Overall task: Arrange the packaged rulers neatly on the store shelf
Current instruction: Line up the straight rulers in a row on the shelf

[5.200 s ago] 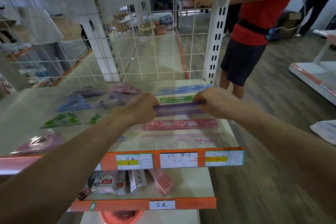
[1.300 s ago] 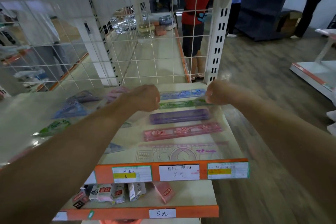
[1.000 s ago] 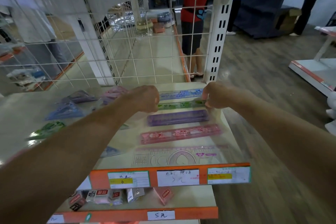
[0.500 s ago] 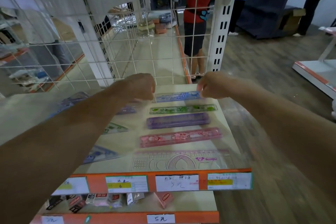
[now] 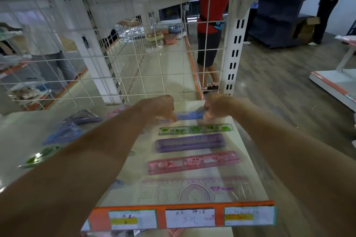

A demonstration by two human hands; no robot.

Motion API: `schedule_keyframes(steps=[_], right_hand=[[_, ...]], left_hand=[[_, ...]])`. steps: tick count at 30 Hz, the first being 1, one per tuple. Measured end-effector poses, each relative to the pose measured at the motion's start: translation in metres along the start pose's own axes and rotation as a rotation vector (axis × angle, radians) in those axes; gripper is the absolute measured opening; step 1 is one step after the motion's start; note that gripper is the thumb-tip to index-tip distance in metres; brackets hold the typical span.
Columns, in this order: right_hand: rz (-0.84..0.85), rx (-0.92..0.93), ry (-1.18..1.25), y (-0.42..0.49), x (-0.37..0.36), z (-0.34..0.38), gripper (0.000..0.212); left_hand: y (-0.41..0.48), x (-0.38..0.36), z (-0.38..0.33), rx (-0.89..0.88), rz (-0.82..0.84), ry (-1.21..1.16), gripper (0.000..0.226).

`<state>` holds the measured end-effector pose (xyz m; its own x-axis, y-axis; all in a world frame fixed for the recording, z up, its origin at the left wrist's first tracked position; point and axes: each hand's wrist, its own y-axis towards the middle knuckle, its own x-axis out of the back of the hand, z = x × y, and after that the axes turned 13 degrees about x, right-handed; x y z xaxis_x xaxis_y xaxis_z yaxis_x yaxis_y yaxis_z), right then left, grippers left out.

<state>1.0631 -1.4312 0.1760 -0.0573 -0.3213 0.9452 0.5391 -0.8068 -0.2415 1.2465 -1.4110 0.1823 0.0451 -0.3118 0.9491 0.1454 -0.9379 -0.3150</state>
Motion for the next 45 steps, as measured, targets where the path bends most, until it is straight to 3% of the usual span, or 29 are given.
schedule_keyframes(steps=[10, 17, 21, 24, 32, 40, 45], right_hand=[[0.030, 0.035, -0.015, 0.003, 0.002, 0.004, 0.016], [0.036, 0.041, -0.021, 0.002, 0.003, 0.002, 0.019], [0.097, 0.010, -0.027, 0.004, 0.005, 0.002, 0.033], [0.053, -0.001, -0.015, 0.005, 0.002, -0.001, 0.029], [-0.006, -0.025, 0.075, 0.001, -0.001, -0.004, 0.047], [-0.010, -0.030, 0.066, 0.003, -0.003, -0.004, 0.041], [-0.014, -0.026, 0.096, 0.000, -0.005, -0.008, 0.042]], left_hand=[[-0.004, 0.001, -0.003, -0.023, 0.013, -0.005, 0.037], [-0.003, 0.003, -0.001, -0.046, 0.042, -0.027, 0.044], [-0.002, 0.005, 0.000, -0.055, 0.068, -0.014, 0.037], [0.000, 0.007, -0.002, -0.053, 0.080, 0.019, 0.036], [0.000, 0.006, -0.003, -0.064, 0.064, 0.034, 0.043], [-0.004, 0.009, 0.000, -0.058, 0.142, -0.021, 0.047], [-0.005, 0.008, 0.000, -0.060, 0.152, -0.015, 0.037]])
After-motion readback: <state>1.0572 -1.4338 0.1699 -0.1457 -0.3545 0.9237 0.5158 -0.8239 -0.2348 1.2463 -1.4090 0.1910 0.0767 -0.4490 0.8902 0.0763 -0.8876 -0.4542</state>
